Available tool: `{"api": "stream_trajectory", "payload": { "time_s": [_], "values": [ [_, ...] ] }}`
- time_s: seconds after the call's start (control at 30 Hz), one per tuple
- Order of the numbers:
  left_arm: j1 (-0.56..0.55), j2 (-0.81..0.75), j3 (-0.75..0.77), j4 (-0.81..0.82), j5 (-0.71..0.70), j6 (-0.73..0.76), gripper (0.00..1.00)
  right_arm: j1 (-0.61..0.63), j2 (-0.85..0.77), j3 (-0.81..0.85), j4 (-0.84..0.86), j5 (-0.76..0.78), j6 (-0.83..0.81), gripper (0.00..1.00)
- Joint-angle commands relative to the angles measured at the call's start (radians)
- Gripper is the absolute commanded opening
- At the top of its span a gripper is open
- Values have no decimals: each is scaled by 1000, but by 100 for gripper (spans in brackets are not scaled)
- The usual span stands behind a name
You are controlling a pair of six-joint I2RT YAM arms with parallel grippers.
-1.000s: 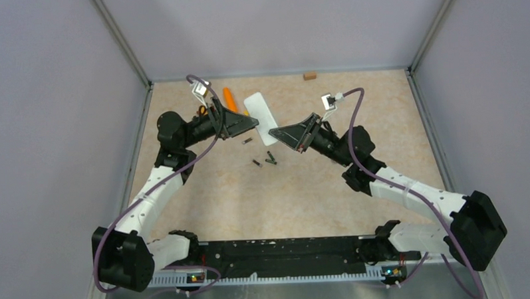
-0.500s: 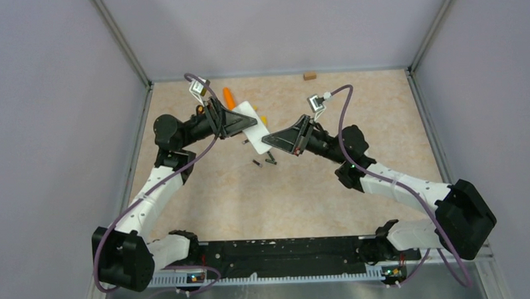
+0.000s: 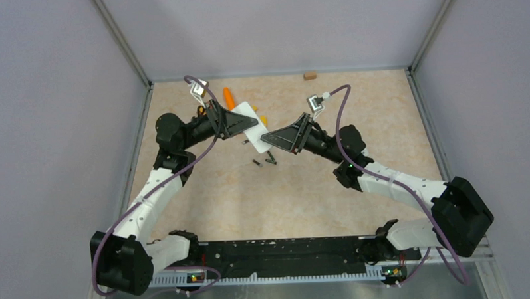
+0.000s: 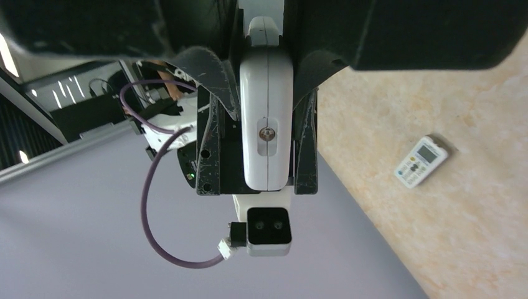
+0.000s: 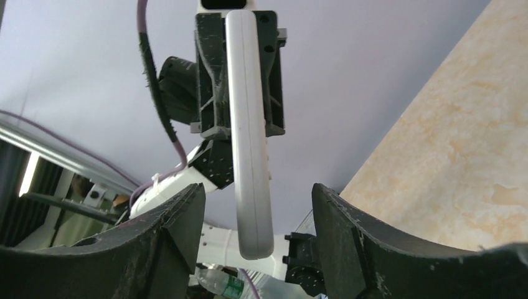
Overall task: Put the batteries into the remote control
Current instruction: Adjust the remote control.
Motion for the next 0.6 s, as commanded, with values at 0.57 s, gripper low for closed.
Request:
{"api": "stream_trajectory", "payload": {
  "time_s": [0.57],
  "values": [
    [-2,-122,-56,-73,-260,11,0,82,81,155,-121,245,-68,56]
  ]
}}
